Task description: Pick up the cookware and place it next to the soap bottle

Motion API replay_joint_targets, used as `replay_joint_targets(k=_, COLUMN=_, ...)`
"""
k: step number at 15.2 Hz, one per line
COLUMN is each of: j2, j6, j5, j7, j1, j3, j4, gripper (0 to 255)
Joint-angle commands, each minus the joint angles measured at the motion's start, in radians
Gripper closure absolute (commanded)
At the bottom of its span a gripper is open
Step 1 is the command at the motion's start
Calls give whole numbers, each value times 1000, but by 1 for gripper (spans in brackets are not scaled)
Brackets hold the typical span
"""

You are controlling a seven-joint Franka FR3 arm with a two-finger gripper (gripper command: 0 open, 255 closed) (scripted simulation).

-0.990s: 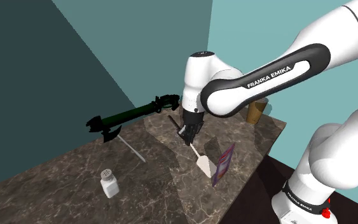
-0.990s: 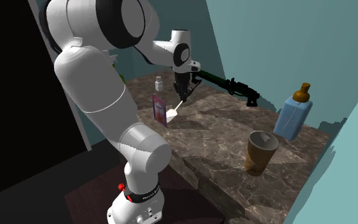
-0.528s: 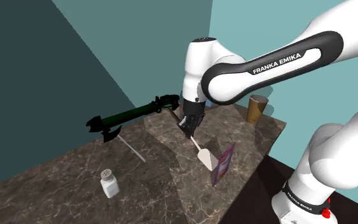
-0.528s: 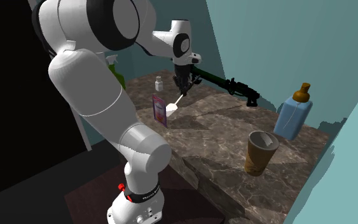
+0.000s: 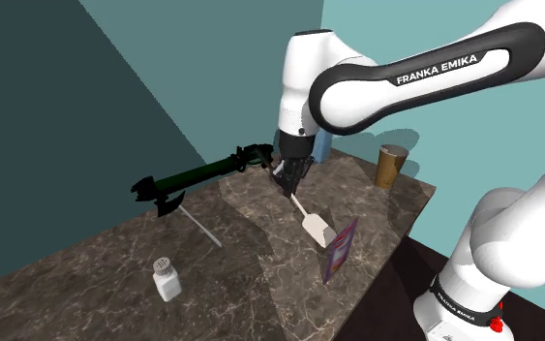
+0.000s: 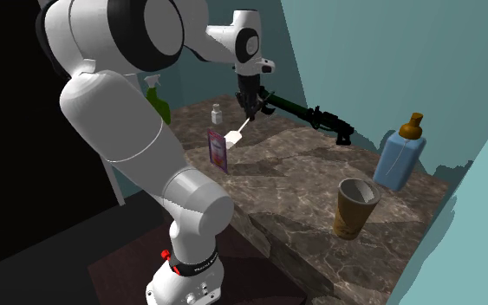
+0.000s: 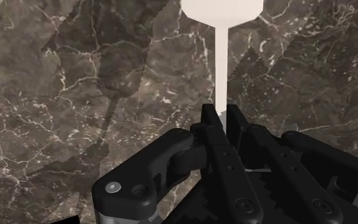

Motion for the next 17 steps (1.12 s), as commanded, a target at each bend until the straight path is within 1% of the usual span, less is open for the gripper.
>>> replay_joint_targets(k=1, j2=-7, j6=-27, j5=-1, j7=-2, j1=-1, j3=-4, j4=19, gripper=255)
replay_joint_targets(k=17, j2=-21, j6=-244, j5=-12, j7=-4, j1=-9, j3=-27, j4=223, gripper=255)
